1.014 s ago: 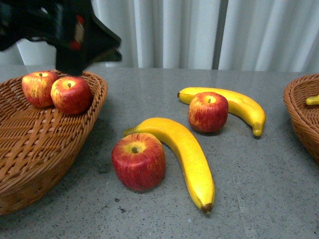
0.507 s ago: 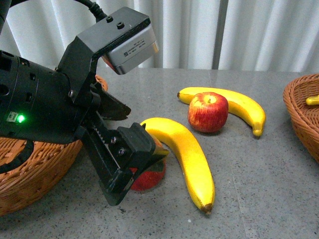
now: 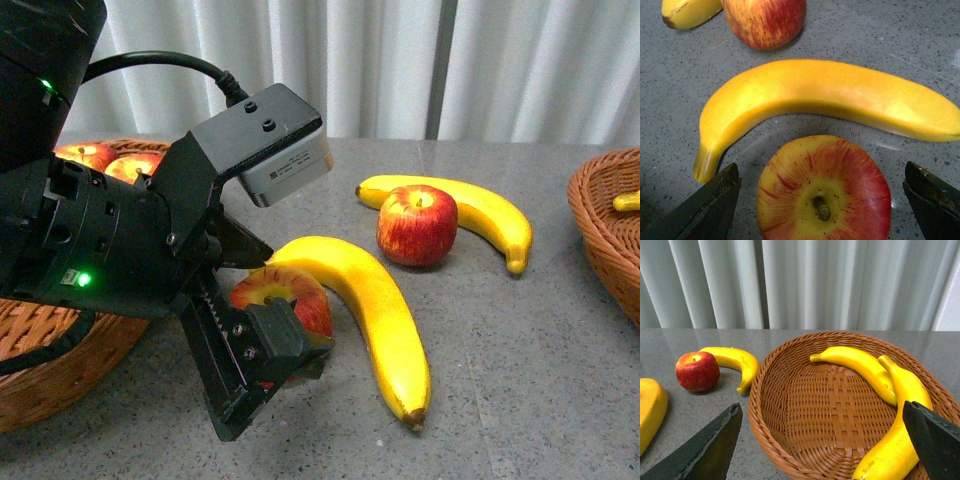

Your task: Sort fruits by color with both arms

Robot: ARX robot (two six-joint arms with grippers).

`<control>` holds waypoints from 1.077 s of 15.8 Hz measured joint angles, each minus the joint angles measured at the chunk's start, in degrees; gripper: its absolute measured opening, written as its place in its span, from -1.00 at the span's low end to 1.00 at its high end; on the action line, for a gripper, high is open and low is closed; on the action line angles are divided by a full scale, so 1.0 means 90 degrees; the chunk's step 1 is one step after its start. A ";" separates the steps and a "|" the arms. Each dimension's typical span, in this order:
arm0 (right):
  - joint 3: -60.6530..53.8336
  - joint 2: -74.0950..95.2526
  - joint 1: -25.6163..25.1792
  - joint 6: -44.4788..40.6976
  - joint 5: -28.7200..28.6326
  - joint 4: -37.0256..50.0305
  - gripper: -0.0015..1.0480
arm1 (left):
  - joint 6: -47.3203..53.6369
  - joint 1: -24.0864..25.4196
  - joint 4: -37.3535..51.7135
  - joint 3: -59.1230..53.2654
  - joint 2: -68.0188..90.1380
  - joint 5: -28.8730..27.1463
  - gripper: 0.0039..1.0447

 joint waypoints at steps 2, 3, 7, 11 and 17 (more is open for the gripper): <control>0.0000 0.0000 0.0000 0.0000 0.0000 0.0000 0.87 | 0.0061 0.0017 0.0046 0.0061 0.0146 0.0070 0.88; 0.0000 0.0000 0.0000 0.0000 0.0000 0.0000 0.87 | 0.0063 0.0015 0.0041 0.0129 0.0267 0.0146 0.88; 0.0000 0.0000 0.0000 0.0000 0.0000 0.0000 0.87 | 0.0063 -0.0090 0.0104 0.0236 0.0476 0.0328 0.28; 0.0000 0.0000 0.0000 0.0000 0.0000 0.0000 0.87 | -0.0255 -0.0214 0.0602 0.0223 -0.0087 0.0170 0.26; 0.0000 0.0000 0.0000 0.0000 0.0000 0.0000 0.87 | -0.1530 0.0049 0.2038 -0.0046 -0.1151 -0.1168 0.25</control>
